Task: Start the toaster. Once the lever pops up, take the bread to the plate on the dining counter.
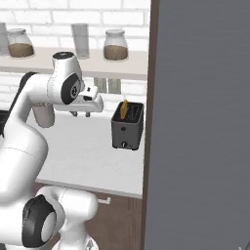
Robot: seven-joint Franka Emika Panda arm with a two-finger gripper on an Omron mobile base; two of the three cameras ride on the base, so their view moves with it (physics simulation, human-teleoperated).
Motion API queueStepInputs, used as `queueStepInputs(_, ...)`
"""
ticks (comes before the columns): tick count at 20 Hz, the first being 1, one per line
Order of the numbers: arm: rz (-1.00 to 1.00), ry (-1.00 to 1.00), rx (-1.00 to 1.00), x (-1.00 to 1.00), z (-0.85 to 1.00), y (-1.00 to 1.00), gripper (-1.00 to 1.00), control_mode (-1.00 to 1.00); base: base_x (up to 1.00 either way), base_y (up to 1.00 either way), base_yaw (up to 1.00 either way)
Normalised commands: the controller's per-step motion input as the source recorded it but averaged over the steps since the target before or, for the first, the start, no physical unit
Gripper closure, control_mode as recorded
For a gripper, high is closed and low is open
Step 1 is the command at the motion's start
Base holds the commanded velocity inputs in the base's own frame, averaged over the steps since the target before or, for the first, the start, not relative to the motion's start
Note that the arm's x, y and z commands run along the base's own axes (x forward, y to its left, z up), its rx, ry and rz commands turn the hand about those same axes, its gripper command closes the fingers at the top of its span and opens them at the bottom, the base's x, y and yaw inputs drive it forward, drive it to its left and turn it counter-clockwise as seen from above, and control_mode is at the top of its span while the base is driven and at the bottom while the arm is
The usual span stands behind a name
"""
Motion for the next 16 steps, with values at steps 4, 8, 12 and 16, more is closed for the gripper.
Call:
queueStepInputs(4, 0.00, -0.16, 0.00, -0.04, -0.12, -0.09, -1.00, -1.00, 0.00, 0.00, 0.00)
queueStepInputs(8, 0.00, -0.18, 0.00, 0.00, -0.23, -0.50, -1.00, -1.00, 0.00, 0.00, 0.00)
queueStepInputs(12, 0.00, -0.08, 0.02, 0.00, -0.27, -0.52, -1.00, -1.00, 0.00, 0.00, 0.00)
queueStepInputs(16, 0.00, 0.00, 0.01, 0.16, -0.29, -0.42, -1.00, -1.00, 0.00, 0.00, 0.00)
